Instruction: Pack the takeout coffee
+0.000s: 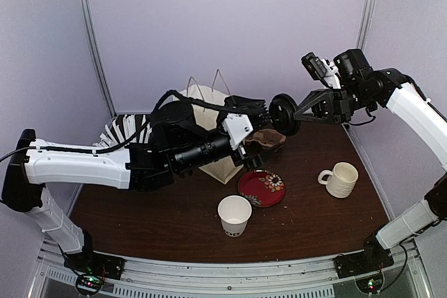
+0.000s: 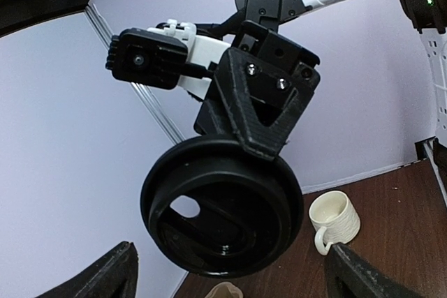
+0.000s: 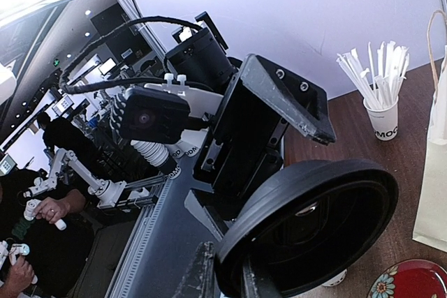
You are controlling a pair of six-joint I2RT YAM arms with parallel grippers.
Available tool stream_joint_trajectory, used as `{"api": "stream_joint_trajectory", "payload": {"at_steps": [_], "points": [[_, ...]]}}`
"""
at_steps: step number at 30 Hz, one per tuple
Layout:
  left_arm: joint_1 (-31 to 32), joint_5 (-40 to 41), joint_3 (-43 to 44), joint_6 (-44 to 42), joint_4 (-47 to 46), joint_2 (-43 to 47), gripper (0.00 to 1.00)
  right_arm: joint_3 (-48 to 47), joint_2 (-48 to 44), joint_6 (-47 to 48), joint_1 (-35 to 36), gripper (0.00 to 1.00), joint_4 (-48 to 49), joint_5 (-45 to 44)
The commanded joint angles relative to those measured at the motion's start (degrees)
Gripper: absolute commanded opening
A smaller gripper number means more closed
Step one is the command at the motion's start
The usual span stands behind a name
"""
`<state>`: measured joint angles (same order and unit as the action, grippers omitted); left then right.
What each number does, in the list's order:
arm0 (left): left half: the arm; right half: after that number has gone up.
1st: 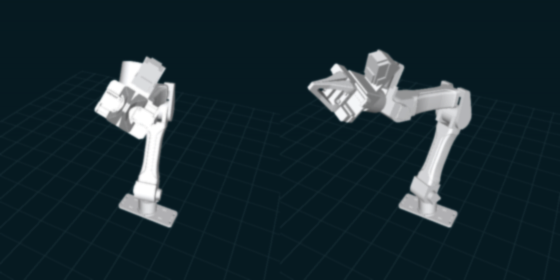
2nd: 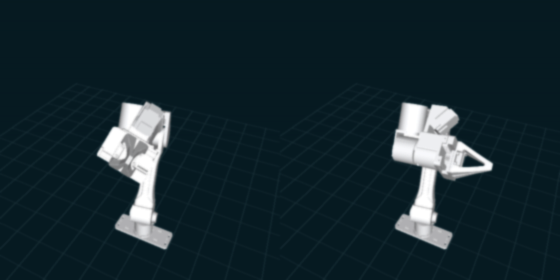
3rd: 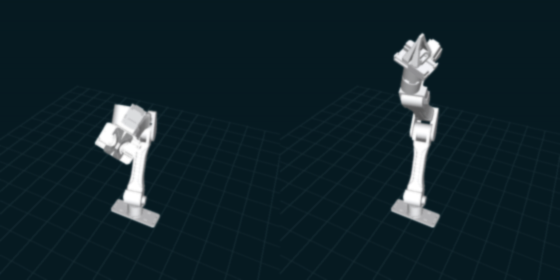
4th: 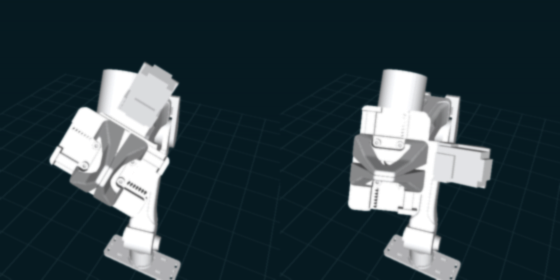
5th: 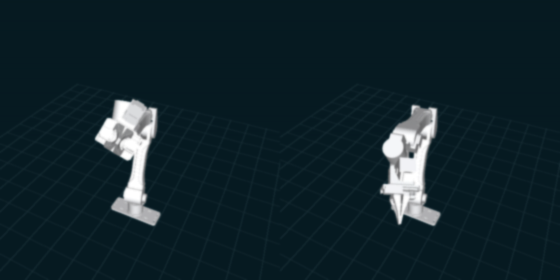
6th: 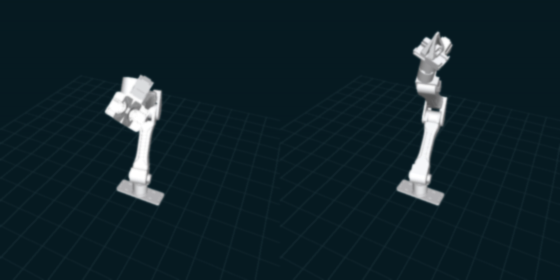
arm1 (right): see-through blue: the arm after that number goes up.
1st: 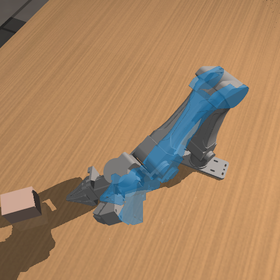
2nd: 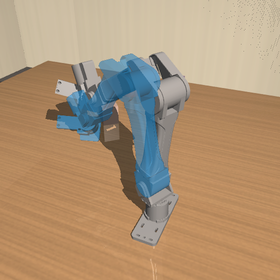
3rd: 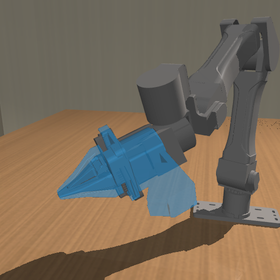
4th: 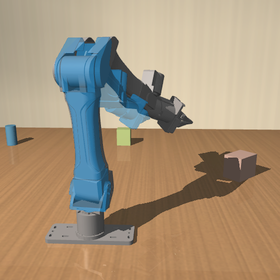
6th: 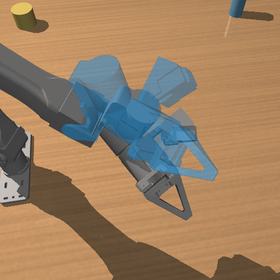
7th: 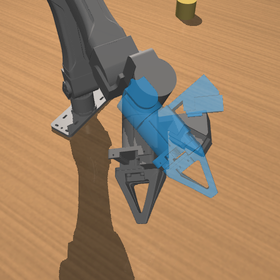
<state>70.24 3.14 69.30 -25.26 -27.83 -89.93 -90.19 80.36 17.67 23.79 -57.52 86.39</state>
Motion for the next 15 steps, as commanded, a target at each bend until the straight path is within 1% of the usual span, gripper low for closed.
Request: {"api": "stream_joint_trajectory", "payload": {"at_steps": [1,7,15], "points": [[0.1,0.1,3.4,0.1,-3.1,-1.4,0.97,1.1,-0.4,-0.8,0.3,0.12,1.5,1.8],[-0.7,0.6,5.8,1.9,-1.6,-3.3,0.97,1.8,-0.5,-1.1,0.3,0.13,2.0,2.0],[-1.1,-0.4,7.2,1.8,-0.3,-4.6,0.95,2.1,-0.9,-1.4,0.3,0.13,2.2,2.5]]}}
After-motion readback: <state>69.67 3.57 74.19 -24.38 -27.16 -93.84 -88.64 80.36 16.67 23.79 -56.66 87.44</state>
